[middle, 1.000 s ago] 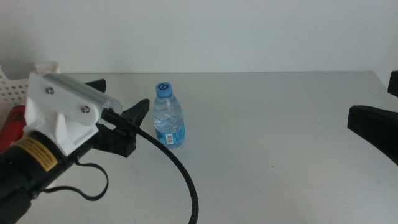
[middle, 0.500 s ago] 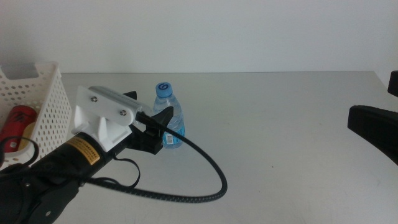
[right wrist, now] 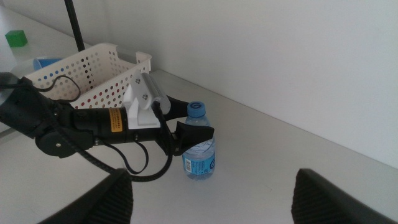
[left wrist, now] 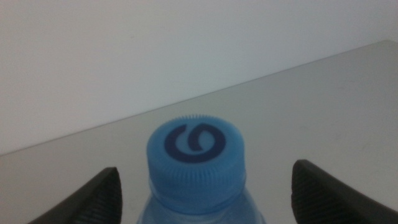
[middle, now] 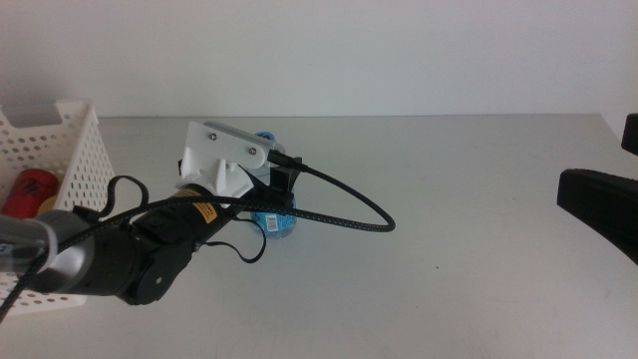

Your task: Use arms to grab the bottles and put them into the dustbin to the left of the table.

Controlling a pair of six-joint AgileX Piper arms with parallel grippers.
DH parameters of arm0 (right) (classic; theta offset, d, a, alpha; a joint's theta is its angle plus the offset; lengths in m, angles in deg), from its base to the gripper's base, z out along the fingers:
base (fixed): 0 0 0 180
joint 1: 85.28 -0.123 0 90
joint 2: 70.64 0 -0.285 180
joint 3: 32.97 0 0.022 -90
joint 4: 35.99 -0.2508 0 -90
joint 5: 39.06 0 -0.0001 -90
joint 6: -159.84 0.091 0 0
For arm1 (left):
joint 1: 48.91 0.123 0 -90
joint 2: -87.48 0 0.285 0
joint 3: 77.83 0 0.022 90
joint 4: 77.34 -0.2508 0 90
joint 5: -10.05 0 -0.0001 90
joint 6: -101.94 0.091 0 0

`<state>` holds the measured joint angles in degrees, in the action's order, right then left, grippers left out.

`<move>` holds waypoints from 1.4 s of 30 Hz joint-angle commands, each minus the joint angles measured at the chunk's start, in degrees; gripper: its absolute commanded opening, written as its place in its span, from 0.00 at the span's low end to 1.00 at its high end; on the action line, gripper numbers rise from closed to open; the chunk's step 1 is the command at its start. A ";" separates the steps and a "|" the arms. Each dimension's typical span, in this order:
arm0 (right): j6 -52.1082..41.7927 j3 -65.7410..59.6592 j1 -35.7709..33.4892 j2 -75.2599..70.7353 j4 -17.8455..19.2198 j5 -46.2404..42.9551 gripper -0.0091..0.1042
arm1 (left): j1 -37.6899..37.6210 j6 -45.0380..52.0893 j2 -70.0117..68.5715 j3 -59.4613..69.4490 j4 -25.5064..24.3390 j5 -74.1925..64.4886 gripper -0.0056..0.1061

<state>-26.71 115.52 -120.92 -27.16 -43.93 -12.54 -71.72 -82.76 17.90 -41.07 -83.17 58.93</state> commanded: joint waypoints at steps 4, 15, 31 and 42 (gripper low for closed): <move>-0.50 1.88 -0.02 -0.02 0.15 -4.64 0.66 | 0.08 -0.43 1.96 -3.93 1.01 5.21 0.89; -0.50 1.88 -0.02 -0.02 0.15 -4.64 0.66 | 0.02 -0.43 6.10 -3.66 0.84 8.43 0.89; -0.50 1.88 -0.02 -0.02 0.15 -4.64 0.66 | 0.02 -1.45 10.20 -3.54 2.08 8.96 0.48; -0.50 1.88 -0.02 -0.02 0.15 -4.64 0.66 | 2.21 -7.22 -12.82 -11.06 -2.52 -34.47 0.03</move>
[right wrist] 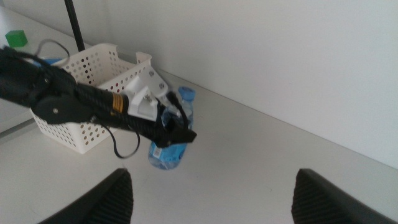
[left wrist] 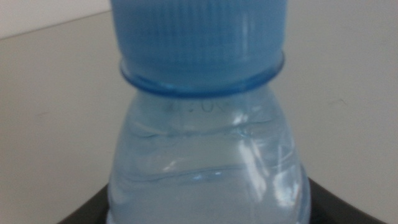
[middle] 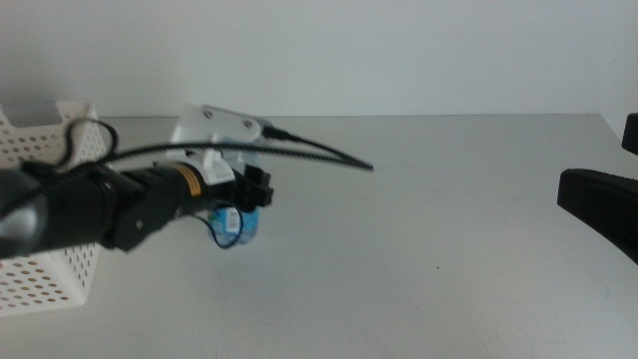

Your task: Use arms to grab the bottles and put them into the dustbin to the left of the table.

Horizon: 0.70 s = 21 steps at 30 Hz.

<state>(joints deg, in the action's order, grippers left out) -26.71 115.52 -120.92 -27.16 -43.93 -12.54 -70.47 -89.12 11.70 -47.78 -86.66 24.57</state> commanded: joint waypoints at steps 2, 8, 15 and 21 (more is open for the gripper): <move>-0.50 1.88 -0.02 -0.02 0.15 -4.64 0.66 | 2.36 -0.81 -10.73 -9.88 0.27 -11.96 0.03; -0.50 1.88 -0.02 -0.02 0.15 -4.64 0.66 | 7.83 2.85 -12.40 -29.63 -0.13 -45.51 0.03; -0.50 1.88 -0.02 -0.02 0.15 -4.64 0.66 | 16.36 11.06 -11.54 -45.31 1.23 -68.38 0.03; -0.50 1.88 -0.02 -0.02 0.15 -4.64 0.66 | 27.65 11.06 -10.39 -47.40 3.36 -71.92 0.03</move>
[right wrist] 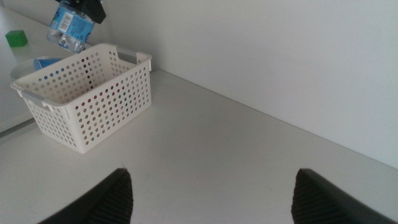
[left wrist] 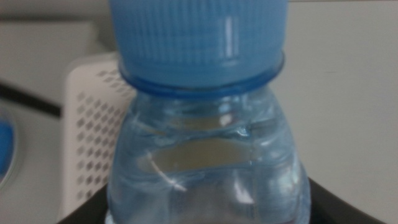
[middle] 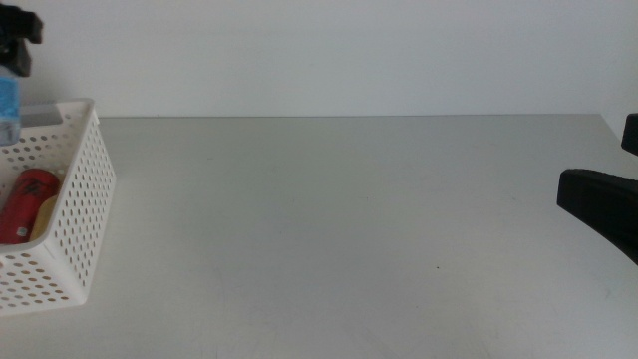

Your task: Use arms to grab the bottles and put them into the dustbin to the left of the table.

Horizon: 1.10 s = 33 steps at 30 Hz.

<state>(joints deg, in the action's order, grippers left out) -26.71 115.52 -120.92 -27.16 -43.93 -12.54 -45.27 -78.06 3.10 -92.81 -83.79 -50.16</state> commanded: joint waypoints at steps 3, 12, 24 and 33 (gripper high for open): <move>-0.50 1.88 -0.02 -0.02 0.15 -4.64 0.66 | 6.14 1.17 1.31 -2.37 2.76 0.95 0.03; -0.50 1.88 -0.02 -0.02 0.15 -4.64 0.66 | 8.39 4.03 13.76 -2.37 5.26 -0.33 0.03; -0.50 1.88 -0.02 -0.02 0.15 -4.64 0.66 | 8.45 7.77 20.08 -2.37 6.97 1.33 0.43; -0.50 1.88 -0.02 -0.02 0.15 -4.64 0.66 | 8.40 7.27 19.83 -5.91 8.50 -8.02 0.89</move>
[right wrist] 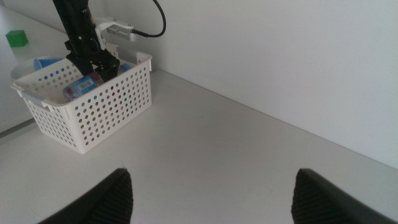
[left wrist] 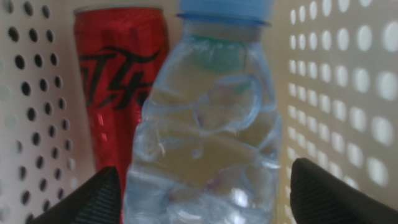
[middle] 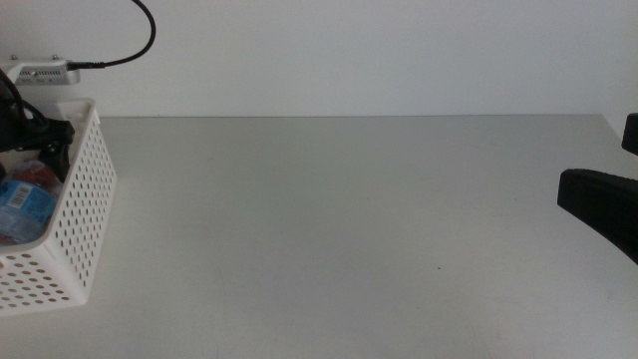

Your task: Use arms to grab the bottles and put them into the dustbin to the left of the table.

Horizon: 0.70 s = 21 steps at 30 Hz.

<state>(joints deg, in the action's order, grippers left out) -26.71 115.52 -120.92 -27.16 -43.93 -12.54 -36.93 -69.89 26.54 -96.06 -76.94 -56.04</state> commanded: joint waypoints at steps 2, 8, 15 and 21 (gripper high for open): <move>-0.50 1.88 -0.02 -0.02 0.15 -4.64 0.66 | 0.07 -1.09 -4.08 -4.21 2.47 -4.45 0.89; -0.50 1.88 -0.02 -0.02 0.15 -4.64 0.66 | -0.73 -1.74 -10.28 -3.87 5.91 -5.63 0.89; -0.50 1.88 -0.02 -0.02 0.15 -4.64 0.66 | -7.91 -5.35 -24.41 5.12 3.38 5.38 0.89; -0.50 1.88 -0.02 -0.02 0.15 -4.64 0.66 | -15.67 -5.09 -37.81 15.27 1.02 17.77 0.89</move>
<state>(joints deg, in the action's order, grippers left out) -26.71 115.52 -120.92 -27.16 -43.93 -12.54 -50.92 -74.28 -6.10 -81.29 -75.10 -44.82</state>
